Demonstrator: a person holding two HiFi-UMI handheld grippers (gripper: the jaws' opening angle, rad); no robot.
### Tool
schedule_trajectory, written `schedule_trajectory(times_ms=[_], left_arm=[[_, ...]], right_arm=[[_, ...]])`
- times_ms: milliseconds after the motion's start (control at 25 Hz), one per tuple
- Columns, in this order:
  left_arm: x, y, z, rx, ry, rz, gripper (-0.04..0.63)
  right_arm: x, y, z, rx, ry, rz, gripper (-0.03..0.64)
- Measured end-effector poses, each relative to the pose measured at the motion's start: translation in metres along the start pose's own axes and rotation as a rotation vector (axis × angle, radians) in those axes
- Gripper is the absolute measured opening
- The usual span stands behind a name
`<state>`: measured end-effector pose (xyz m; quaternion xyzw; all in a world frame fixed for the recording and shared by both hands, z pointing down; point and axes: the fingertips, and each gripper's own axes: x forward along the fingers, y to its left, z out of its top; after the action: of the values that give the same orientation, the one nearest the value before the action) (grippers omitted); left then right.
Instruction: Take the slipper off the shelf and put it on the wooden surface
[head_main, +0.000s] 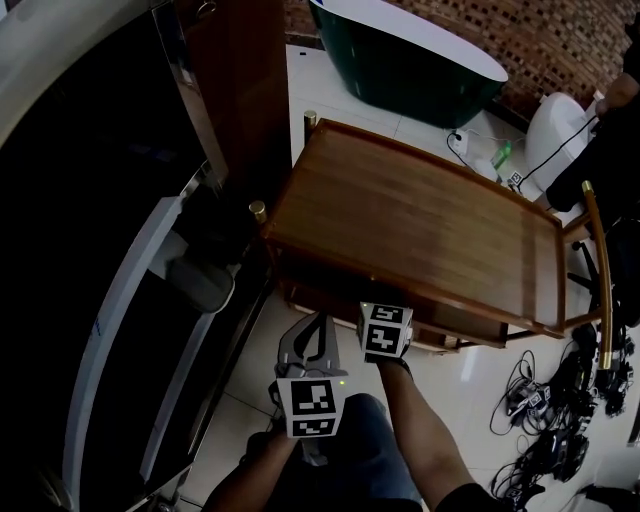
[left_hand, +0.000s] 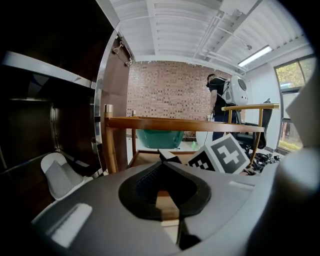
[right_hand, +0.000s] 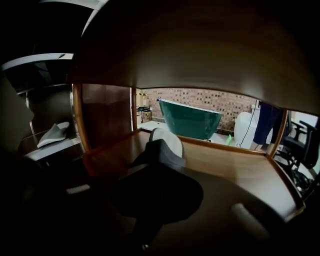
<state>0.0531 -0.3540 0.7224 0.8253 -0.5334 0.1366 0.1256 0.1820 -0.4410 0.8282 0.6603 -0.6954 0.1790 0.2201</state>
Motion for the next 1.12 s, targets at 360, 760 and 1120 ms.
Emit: schedule_trajectory(times_ms=[360,760,1120], left_arm=[[0.002,0.009,0.0,-0.018,0.018,0.037,0.005],[-0.02,-0.002,0.015,-0.039,0.051,0.039,0.005],[-0.065,-0.003,0.045,-0.059,0.053,0.048,0.005]], right_arm=[[0.015,0.008,0.004,-0.02,0.0,0.057,0.099],[-0.04,0.021,0.014,-0.024,-0.044,0.104,0.137],[-0.111,0.044,0.021,-0.023,-0.022,0.131,0.135]])
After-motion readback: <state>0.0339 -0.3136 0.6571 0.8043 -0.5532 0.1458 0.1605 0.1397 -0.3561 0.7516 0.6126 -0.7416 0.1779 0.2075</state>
